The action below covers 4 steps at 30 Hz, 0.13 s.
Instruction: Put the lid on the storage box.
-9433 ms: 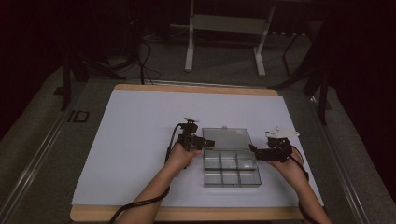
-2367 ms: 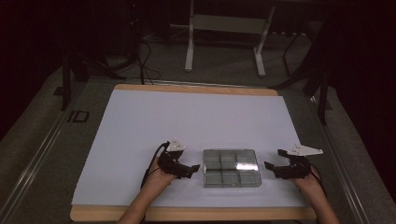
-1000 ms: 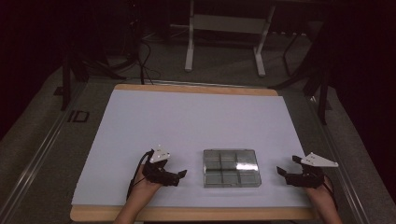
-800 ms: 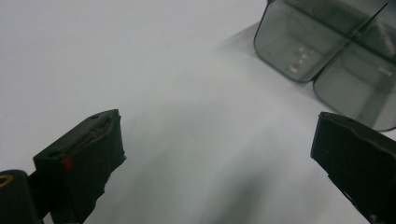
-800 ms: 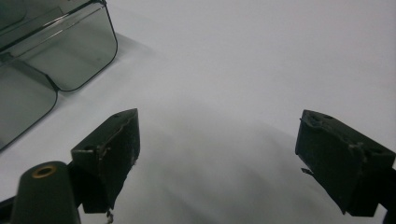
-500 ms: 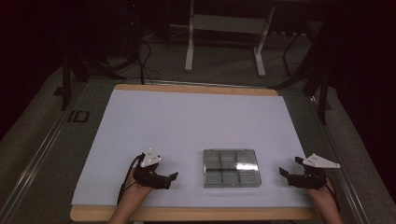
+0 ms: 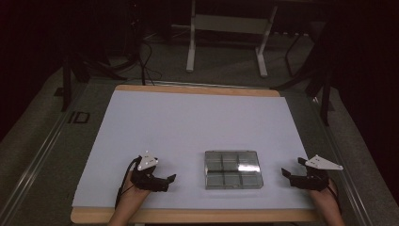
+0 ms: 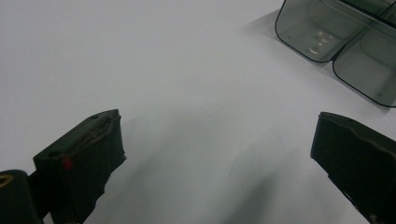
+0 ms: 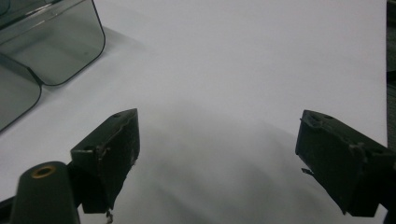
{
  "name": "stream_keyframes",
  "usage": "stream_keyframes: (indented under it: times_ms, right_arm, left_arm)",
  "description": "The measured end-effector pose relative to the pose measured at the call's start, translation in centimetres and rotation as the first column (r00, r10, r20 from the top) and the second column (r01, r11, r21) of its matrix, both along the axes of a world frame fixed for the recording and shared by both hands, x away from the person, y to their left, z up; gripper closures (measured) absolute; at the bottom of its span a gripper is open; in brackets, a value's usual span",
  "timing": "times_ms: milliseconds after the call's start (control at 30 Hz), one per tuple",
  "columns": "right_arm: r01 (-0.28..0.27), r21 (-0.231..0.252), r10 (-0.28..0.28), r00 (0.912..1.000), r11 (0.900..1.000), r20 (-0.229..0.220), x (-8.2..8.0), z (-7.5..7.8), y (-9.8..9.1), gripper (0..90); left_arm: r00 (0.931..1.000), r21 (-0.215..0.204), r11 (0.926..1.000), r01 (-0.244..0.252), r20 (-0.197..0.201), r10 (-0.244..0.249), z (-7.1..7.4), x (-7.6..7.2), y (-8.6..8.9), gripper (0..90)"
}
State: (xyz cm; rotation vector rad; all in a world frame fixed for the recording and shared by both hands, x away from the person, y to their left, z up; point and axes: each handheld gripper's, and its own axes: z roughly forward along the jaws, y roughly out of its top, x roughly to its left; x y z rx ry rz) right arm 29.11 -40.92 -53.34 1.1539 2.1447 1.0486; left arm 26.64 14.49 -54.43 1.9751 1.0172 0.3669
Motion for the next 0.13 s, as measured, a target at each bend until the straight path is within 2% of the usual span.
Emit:
stream_keyframes:
  times_ms: [133]
  right_arm:
    - [-0.002, -0.013, 0.002, 1.0000, 0.9999, 0.003, -0.08, -0.06, 0.17, 13.8]
  left_arm:
    - [0.9999, -0.006, 0.9999, -0.012, 0.006, 0.012, -0.02, -0.06, 0.03, 3.0]
